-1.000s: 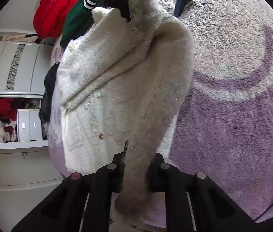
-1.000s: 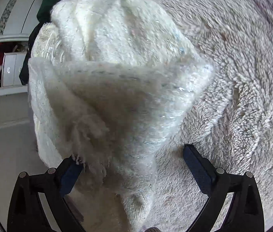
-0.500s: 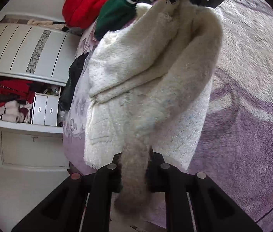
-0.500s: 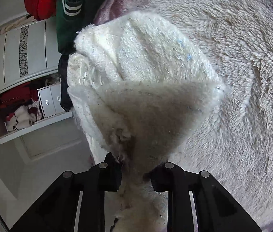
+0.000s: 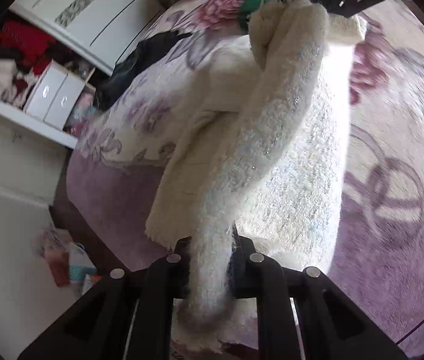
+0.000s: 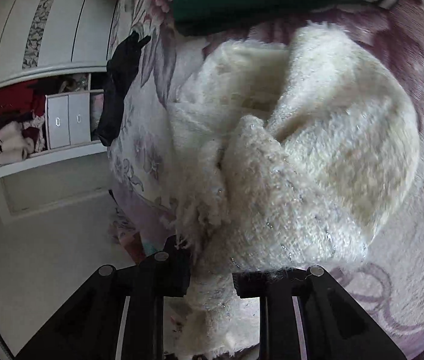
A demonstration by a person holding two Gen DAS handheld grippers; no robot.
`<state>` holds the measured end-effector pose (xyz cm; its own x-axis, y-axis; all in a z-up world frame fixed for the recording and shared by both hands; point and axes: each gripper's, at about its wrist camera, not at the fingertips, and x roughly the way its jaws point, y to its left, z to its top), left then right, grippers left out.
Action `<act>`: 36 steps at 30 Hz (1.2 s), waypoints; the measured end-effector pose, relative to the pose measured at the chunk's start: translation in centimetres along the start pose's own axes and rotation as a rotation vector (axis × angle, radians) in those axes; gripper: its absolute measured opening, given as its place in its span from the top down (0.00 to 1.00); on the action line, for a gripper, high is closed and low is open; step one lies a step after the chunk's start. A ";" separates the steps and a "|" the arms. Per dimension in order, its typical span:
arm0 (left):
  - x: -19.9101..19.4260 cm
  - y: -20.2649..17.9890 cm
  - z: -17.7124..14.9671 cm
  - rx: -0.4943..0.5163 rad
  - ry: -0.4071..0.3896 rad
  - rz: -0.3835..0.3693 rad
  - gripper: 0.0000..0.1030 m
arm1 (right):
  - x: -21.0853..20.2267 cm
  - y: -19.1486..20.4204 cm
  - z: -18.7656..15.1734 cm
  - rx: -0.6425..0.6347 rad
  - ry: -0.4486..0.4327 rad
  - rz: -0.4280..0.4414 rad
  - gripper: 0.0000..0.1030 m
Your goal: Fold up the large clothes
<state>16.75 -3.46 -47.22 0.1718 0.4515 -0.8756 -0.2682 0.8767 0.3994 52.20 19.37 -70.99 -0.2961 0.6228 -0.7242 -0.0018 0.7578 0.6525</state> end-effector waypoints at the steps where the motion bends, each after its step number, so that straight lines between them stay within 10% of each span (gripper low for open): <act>1: 1.9 2.2 0.3 -0.040 0.027 -0.043 0.89 | 1.9 1.9 0.7 -0.007 0.014 -0.024 0.79; 7: 12.5 11.1 0.3 -0.213 0.146 -0.263 0.84 | 14.1 9.1 4.3 -0.006 0.072 -0.248 0.79; 10: 18.3 14.6 -0.9 -0.313 0.273 -0.520 0.82 | 18.3 10.3 5.7 0.060 0.119 -0.308 0.72; 15: 22.5 21.5 -3.9 -0.492 0.335 -0.725 0.41 | 20.1 11.8 5.7 0.039 0.193 -0.243 0.15; 17: 23.3 23.7 -4.7 -0.526 0.340 -0.753 0.26 | 19.5 12.5 5.2 -0.007 0.207 -0.221 0.14; 24: 25.2 24.1 -4.6 -0.632 0.346 -0.856 0.27 | 12.7 9.5 0.7 0.016 0.075 -0.110 0.14; 25: 25.0 23.7 -3.8 -0.599 0.321 -0.841 0.33 | 12.3 8.9 0.3 0.039 0.049 -0.107 0.14; 26: 24.7 22.8 -3.1 -0.557 0.289 -0.810 0.72 | 10.7 7.4 -0.5 0.075 0.014 -0.107 0.14; 32: 26.9 23.0 -3.0 -0.600 0.316 -0.764 0.76 | 6.7 2.8 -0.8 0.202 -0.113 -0.050 0.15; 34: 26.8 23.5 -3.2 -0.603 0.318 -0.765 0.76 | 8.0 3.6 0.7 0.179 -0.106 -0.041 0.24; 36: 26.3 23.3 -3.1 -0.573 0.319 -0.742 0.76 | 11.2 5.5 3.0 0.150 -0.073 -0.024 0.58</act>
<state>12.07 28.31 -61.75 0.2417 -0.3195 -0.9163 -0.6284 0.6680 -0.3987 51.74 31.08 -76.15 -0.2270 0.6128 -0.7569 0.1366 0.7896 0.5983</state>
